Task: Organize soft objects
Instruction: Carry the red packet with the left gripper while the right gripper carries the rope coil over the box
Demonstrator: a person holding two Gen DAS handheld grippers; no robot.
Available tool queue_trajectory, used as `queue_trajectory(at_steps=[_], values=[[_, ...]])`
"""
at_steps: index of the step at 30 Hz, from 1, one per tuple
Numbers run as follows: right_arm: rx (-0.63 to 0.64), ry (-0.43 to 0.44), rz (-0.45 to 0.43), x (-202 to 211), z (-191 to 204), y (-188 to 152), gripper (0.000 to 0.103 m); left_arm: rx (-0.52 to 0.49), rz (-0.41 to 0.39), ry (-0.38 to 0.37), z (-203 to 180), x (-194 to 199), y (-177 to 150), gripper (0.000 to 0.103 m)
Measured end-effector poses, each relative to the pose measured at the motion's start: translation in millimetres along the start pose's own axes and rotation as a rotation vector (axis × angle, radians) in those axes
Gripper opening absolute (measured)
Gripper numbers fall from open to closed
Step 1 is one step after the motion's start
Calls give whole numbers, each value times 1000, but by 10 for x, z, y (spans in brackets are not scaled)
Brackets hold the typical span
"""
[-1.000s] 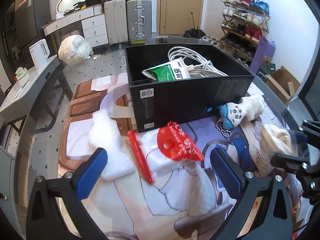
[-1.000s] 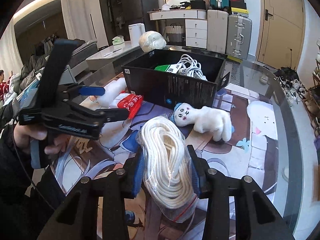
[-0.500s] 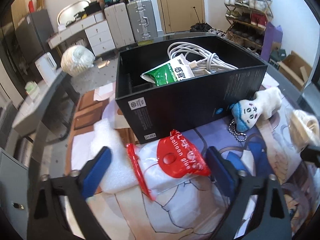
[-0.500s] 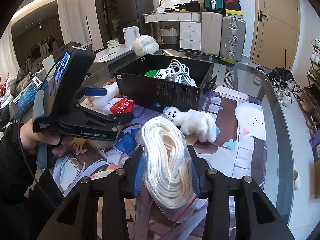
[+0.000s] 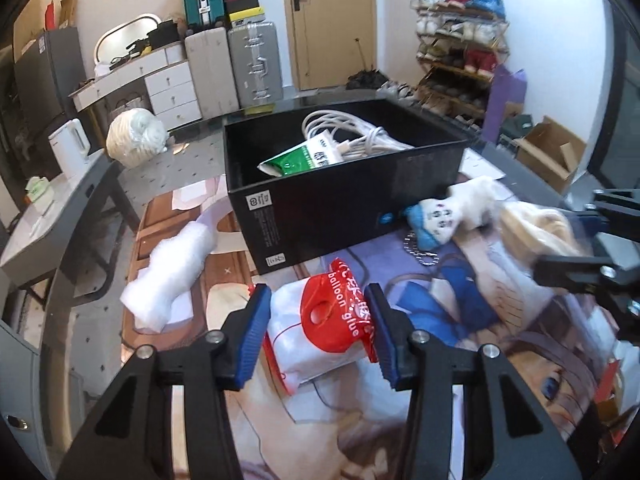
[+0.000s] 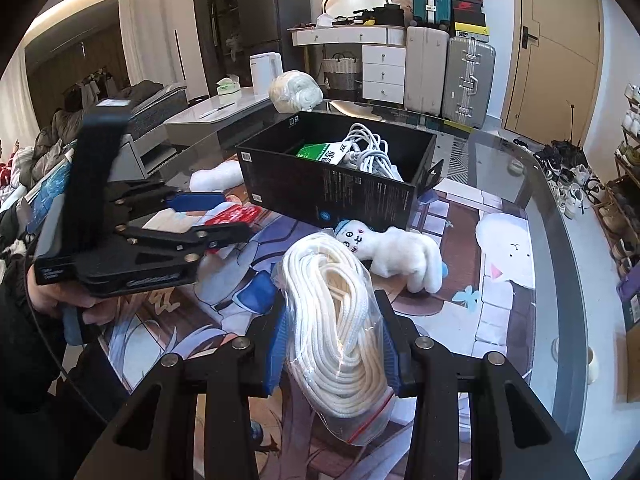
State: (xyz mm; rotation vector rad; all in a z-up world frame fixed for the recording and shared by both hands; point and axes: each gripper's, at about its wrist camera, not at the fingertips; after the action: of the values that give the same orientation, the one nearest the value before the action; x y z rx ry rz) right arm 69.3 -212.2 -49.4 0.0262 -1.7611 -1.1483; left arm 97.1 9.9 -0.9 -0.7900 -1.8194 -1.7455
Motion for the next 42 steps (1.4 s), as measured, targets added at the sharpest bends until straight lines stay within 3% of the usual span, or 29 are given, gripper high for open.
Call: queue_trajectory(at_steps=[11, 24, 42], values=[[-14, -1, -30, 37, 10, 23, 40, 21, -70, -27, 31, 342, -1, 47], [-75, -32, -93, 215, -100, 288, 40, 38, -127, -17, 88, 493, 271, 47], [-54, -62, -104, 16, -302, 941, 40, 38, -151, -33, 191, 264, 819, 47]])
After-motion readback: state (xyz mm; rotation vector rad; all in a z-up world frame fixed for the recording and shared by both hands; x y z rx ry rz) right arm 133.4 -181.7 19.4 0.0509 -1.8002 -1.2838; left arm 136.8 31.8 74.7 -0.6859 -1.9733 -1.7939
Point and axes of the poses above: each gripper's, at about its wrist camera, not at the fingertips, and x roughly against the way its jaws point, z to its left, y to its top, and after that the axes turned 6 degrees about x, right-handed
